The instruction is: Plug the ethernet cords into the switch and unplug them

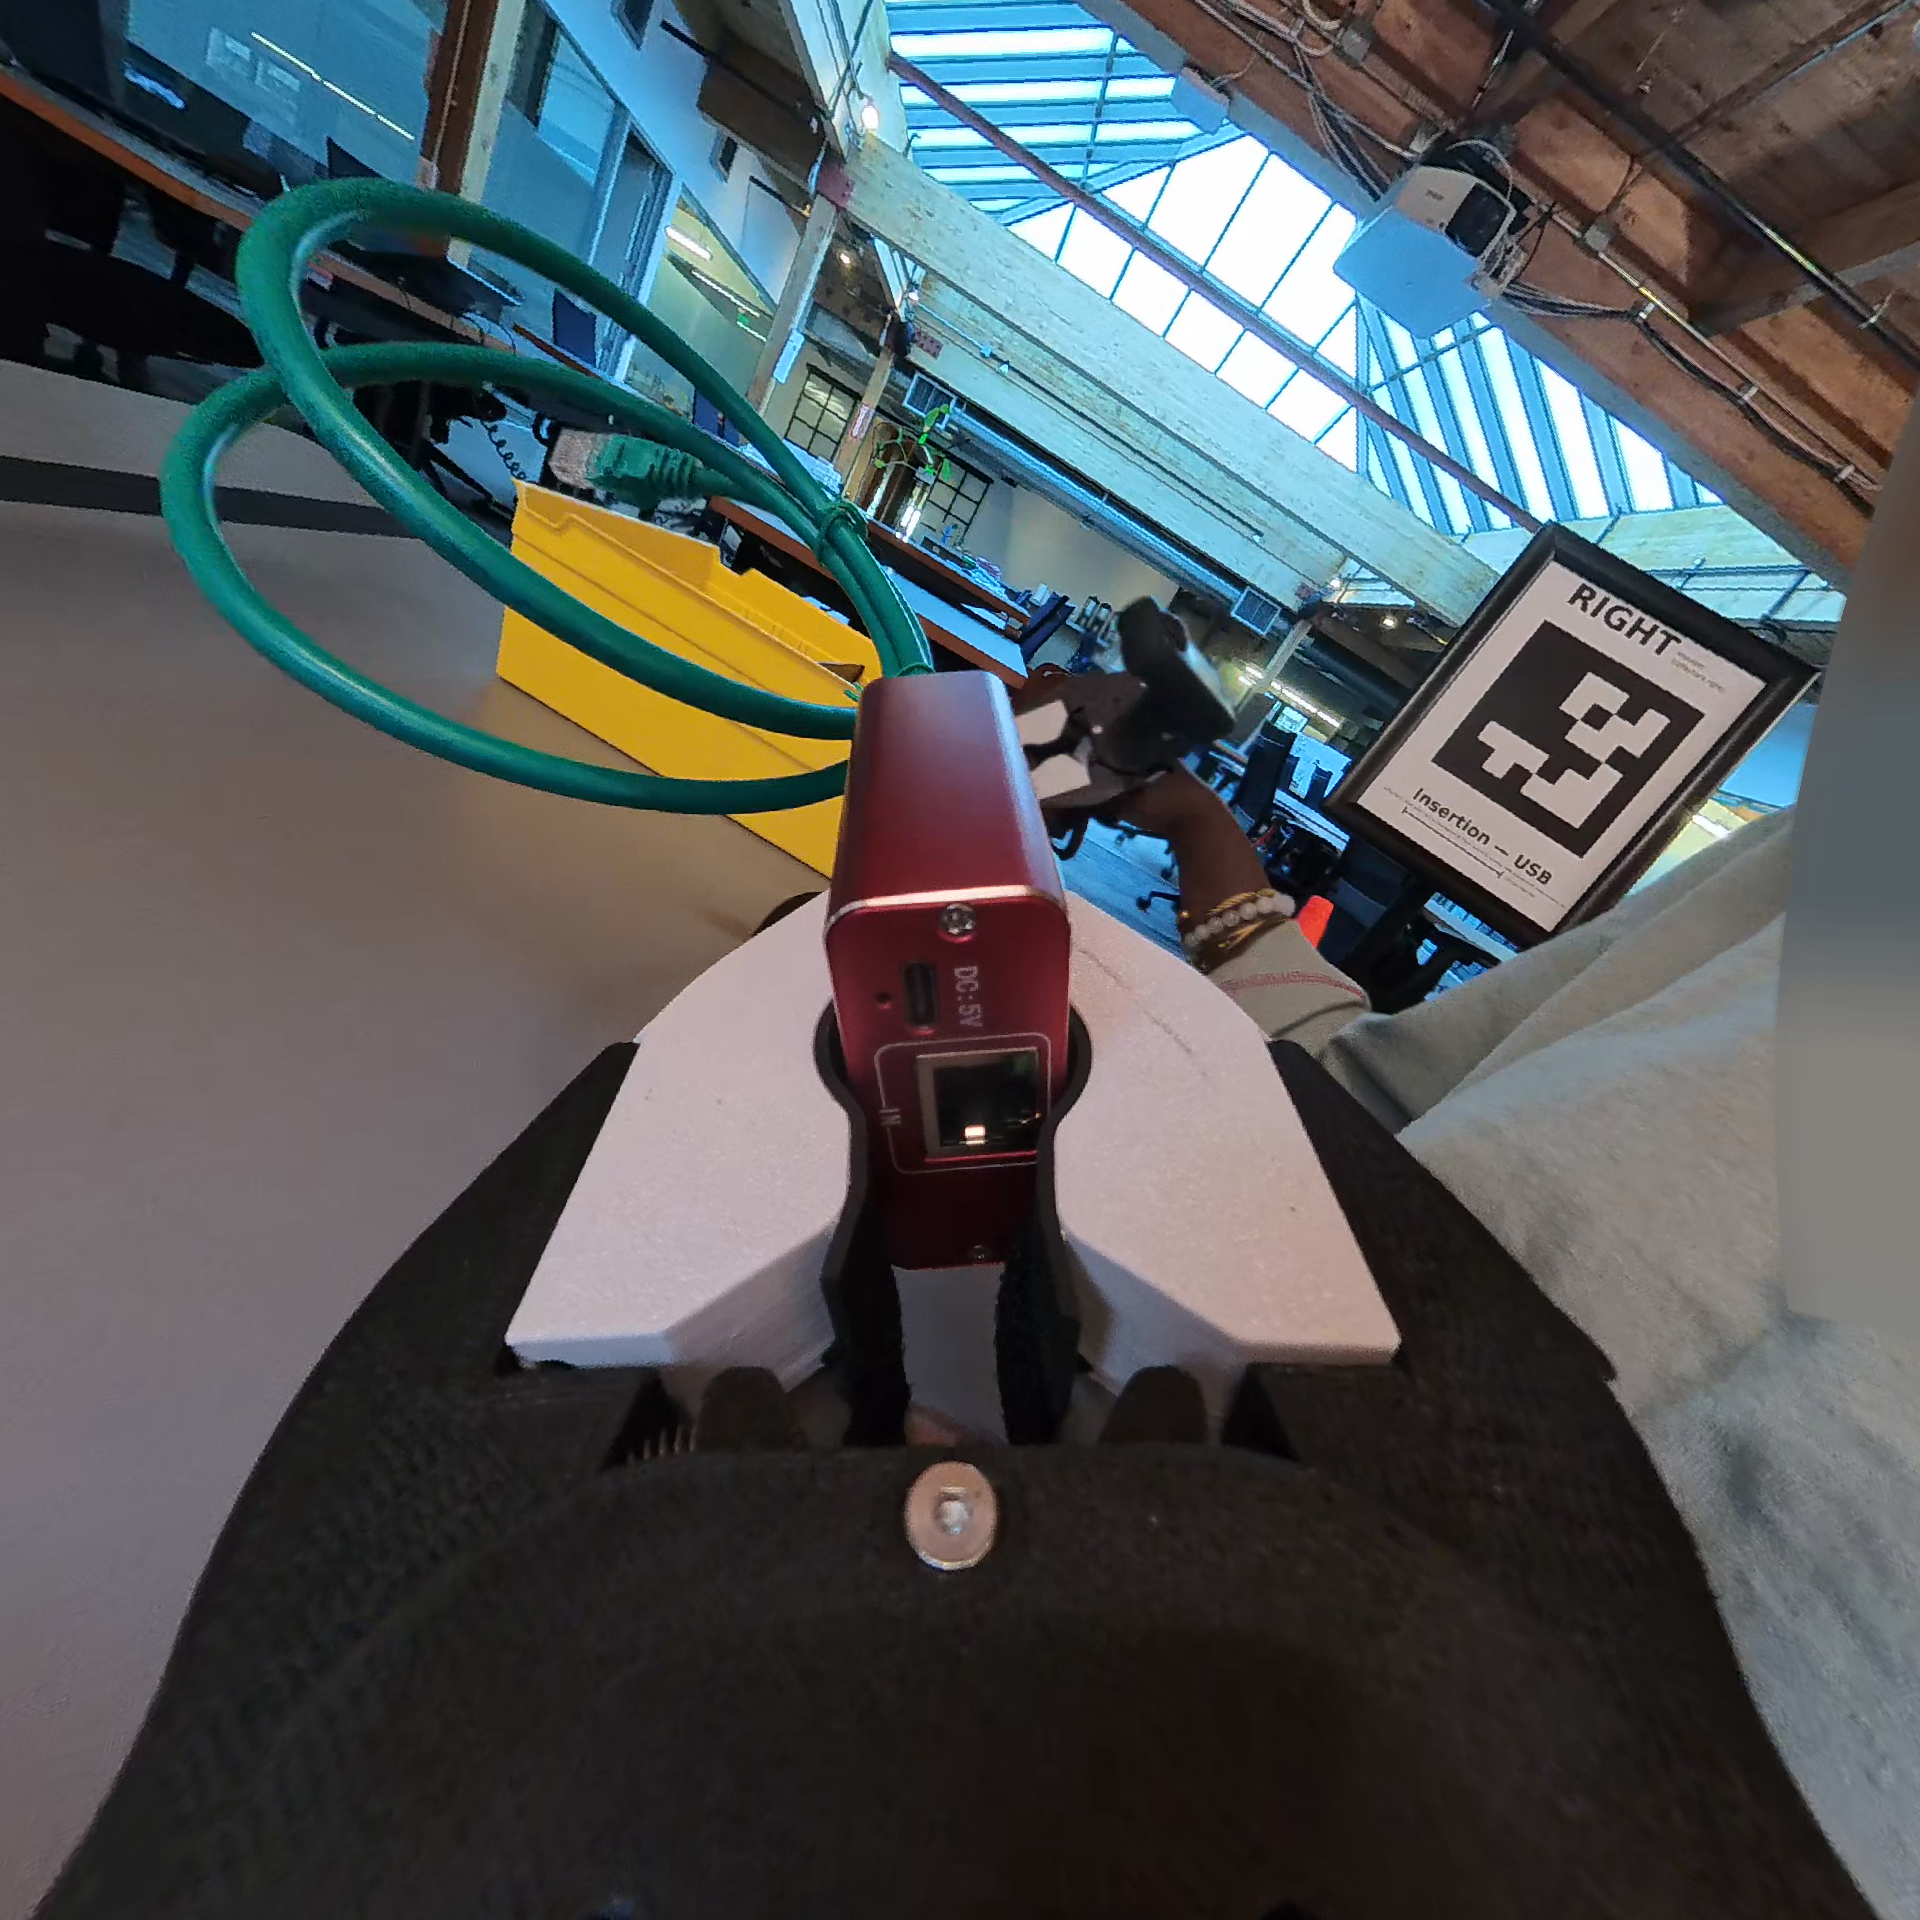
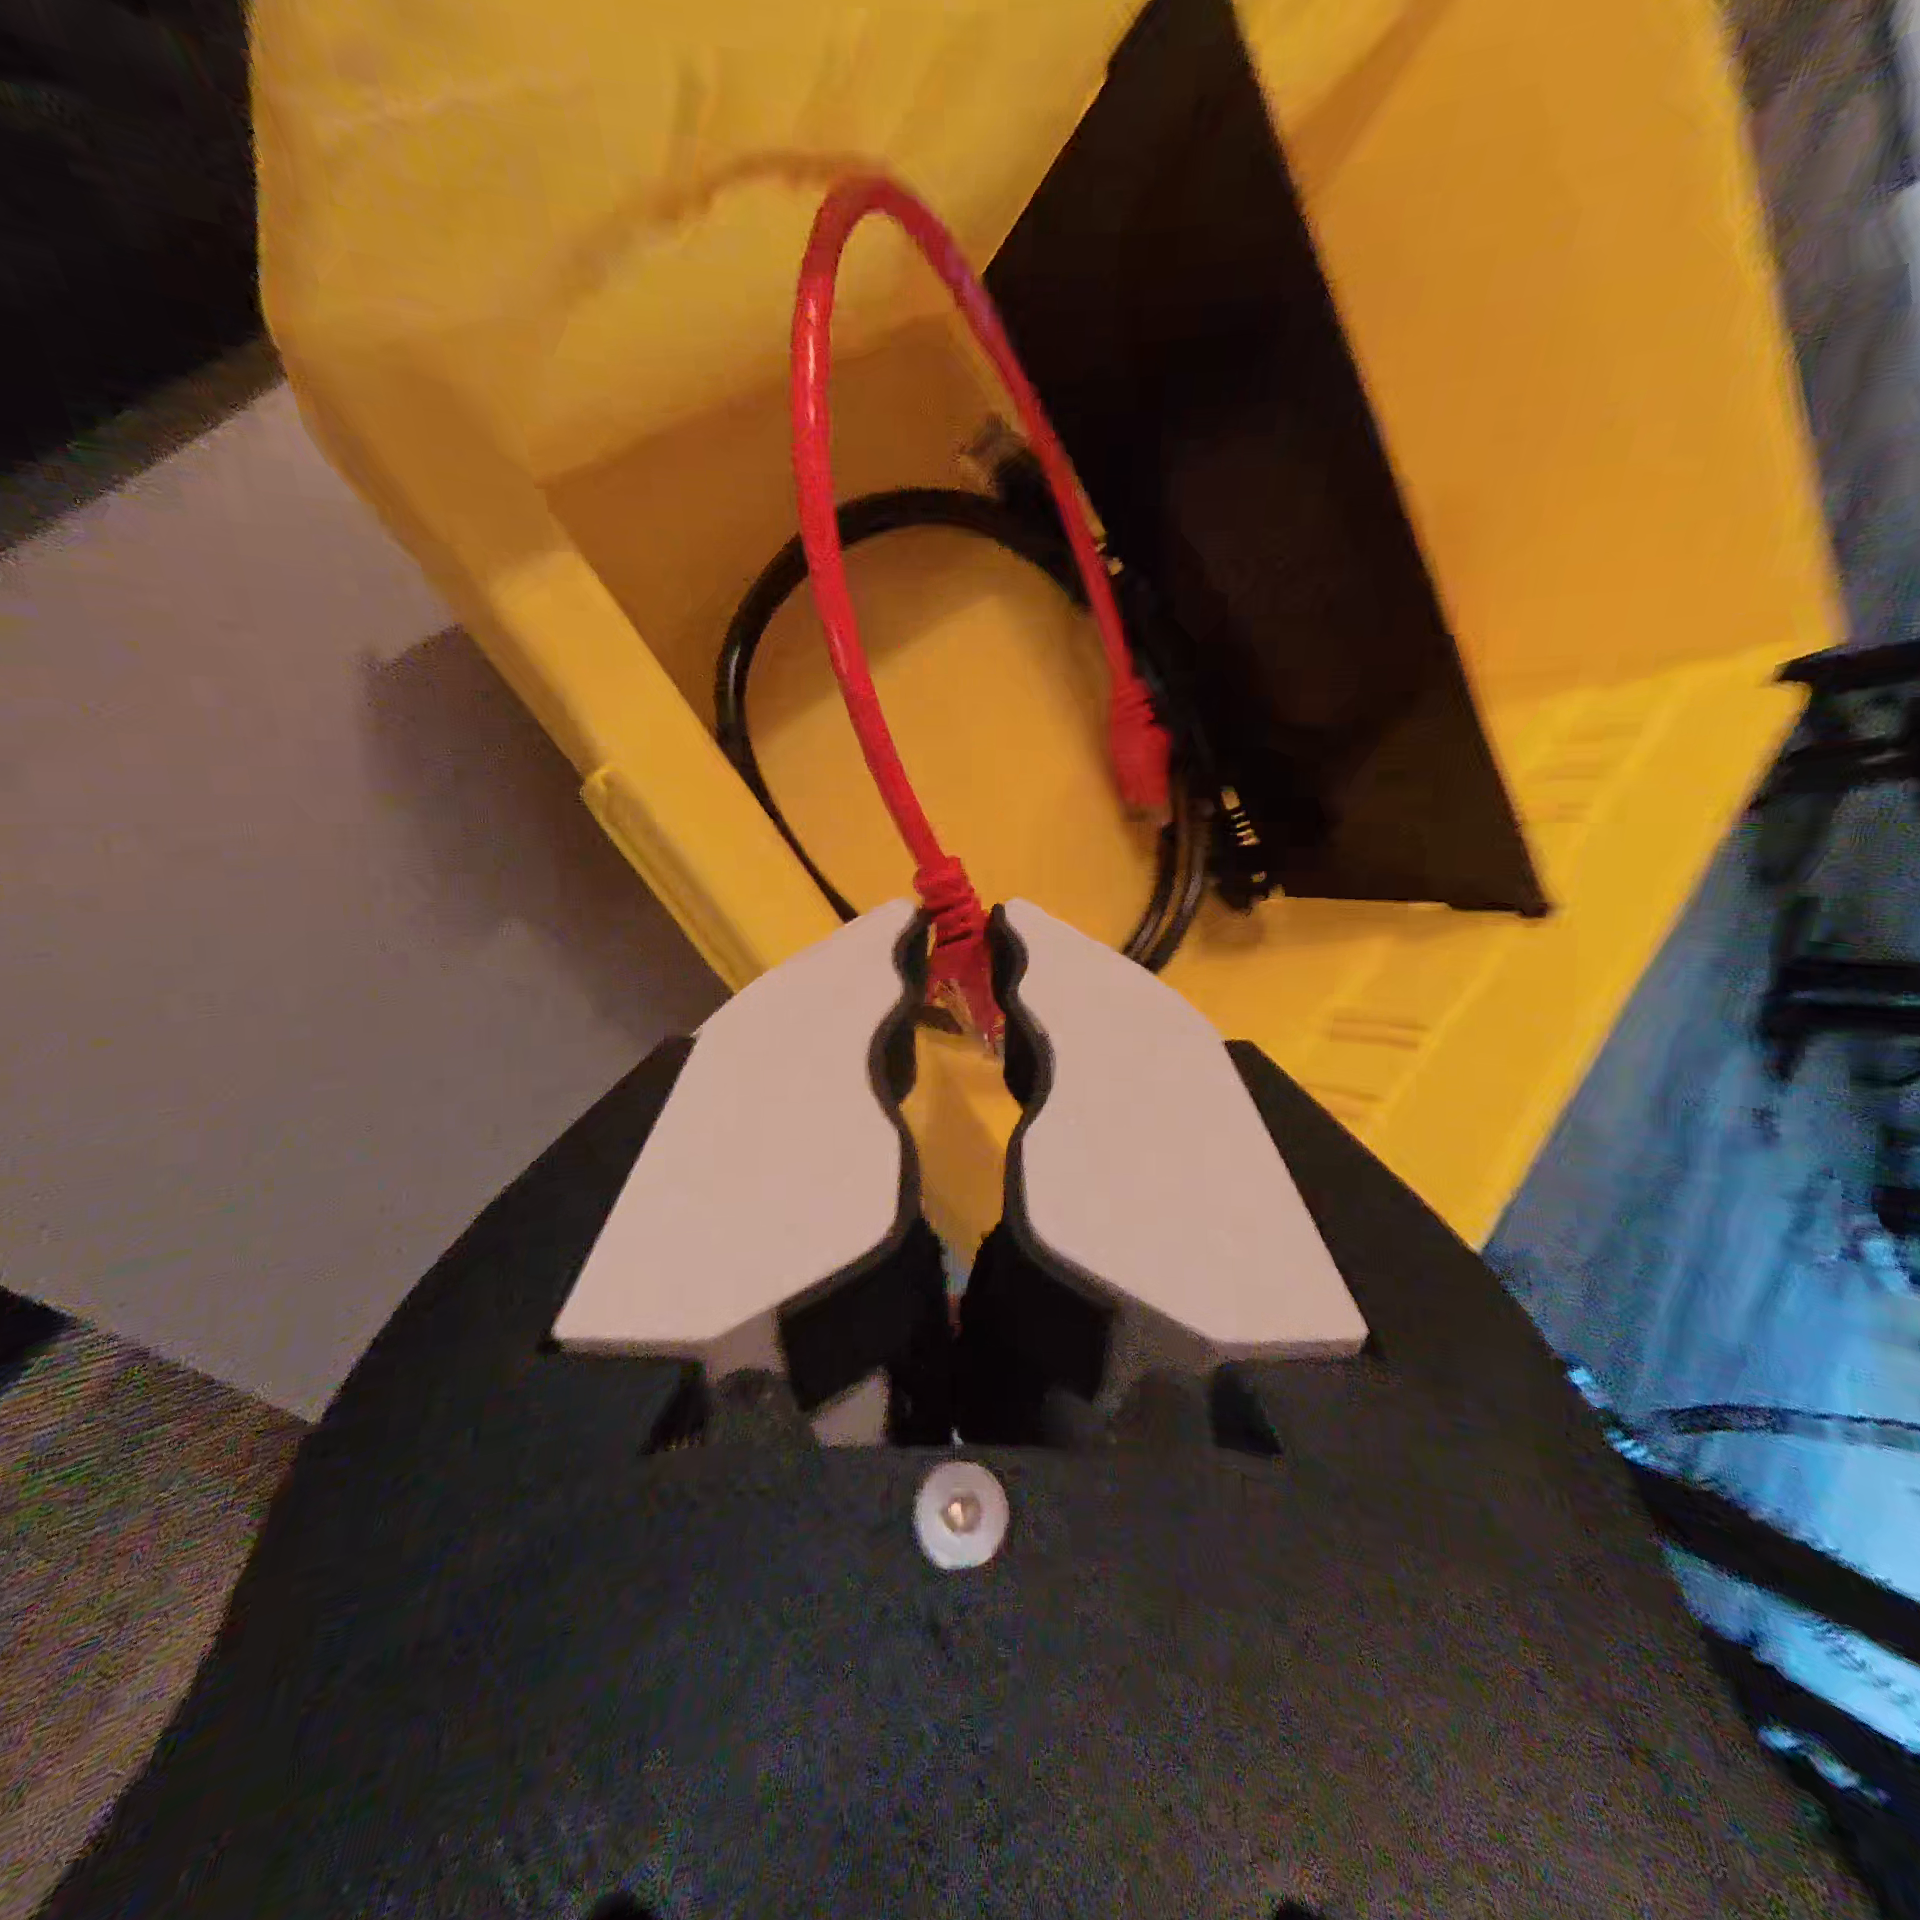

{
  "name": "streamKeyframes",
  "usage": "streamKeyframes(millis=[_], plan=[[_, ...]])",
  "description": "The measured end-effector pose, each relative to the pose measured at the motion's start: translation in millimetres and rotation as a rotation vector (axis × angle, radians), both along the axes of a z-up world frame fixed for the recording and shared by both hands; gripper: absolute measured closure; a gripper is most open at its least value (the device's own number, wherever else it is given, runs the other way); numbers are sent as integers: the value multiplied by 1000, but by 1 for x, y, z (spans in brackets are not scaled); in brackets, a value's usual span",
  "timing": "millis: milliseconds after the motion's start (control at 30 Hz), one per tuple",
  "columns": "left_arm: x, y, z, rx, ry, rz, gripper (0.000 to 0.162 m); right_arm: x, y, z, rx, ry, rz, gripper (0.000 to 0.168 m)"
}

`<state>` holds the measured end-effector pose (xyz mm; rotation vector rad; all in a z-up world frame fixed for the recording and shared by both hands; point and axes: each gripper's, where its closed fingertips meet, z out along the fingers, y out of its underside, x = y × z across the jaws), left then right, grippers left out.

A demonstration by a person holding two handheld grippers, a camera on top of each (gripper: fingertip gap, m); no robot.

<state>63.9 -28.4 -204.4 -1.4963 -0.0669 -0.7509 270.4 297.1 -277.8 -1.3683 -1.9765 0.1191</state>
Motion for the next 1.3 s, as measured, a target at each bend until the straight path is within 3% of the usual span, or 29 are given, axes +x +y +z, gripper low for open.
streamKeyframes(millis=[67, 167, 267, 500, 633, 900, 1100, 1300], plan=[[-2, 0, 0, 0, -5, 8, 133, -6, 3, -6, -131, 14, -51, 156], [-3, 0, 1, 2, -14, 8, 133, -11, 0, -6, -427, 68, -138, 130], [-1, 0, 0, -3, -7, 1, 133, -14, 5, -3, -660, 131, -233, 129], [-1, 1, -1, -9, -12, -1, 133, -5, -1, -21, -804, -45, -339, 124], [0, 1, -2, -13, -6, -3, 133, 1, 1, -22, -788, -238, -399, 126], [-2, 1, -2, -11, -16, 0, 133, 9, 7, -34, -542, -756, -508, 128], [-2, 1, -3, -17, -22, -3, 133, 15, 14, -24, -426, -828, -531, 132], [-1, 1, -3, -17, -13, -4, 133, 17, 20, -25, -268, -942, -347, 139]])
